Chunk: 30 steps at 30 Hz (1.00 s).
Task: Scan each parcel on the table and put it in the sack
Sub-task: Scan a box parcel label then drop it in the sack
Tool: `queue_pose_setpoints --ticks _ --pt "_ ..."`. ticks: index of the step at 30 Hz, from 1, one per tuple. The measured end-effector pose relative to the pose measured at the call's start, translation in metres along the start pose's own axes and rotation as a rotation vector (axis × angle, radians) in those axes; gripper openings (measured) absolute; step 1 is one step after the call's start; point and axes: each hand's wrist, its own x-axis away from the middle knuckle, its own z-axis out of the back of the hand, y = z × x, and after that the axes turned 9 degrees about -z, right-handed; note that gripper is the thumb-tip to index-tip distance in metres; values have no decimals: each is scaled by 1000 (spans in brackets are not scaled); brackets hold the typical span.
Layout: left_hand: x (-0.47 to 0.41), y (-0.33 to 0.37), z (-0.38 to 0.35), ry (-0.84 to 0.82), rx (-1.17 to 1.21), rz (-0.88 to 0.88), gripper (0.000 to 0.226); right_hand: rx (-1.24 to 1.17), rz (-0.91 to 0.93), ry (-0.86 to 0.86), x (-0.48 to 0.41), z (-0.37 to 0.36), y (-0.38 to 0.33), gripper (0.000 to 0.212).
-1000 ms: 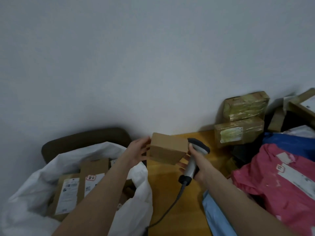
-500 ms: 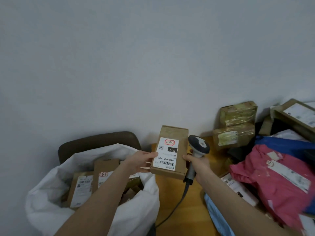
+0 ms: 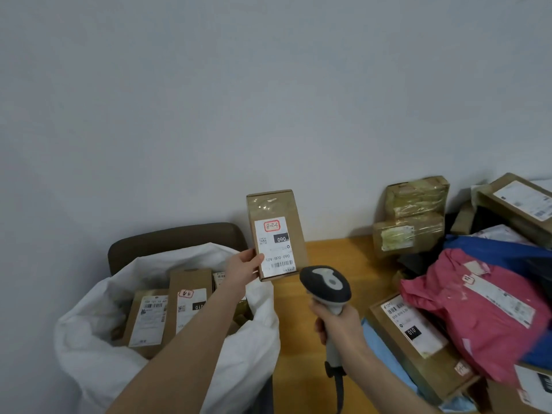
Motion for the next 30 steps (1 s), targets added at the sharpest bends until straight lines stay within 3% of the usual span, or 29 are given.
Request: queue_pose_setpoints --ticks 11,30 --pt "0 -10 3 79 -93 -19 36 136 -13 -34 23 -19 7 37" --pt "-7 -16 20 145 -79 3 34 219 26 -49 22 -39 1 29"
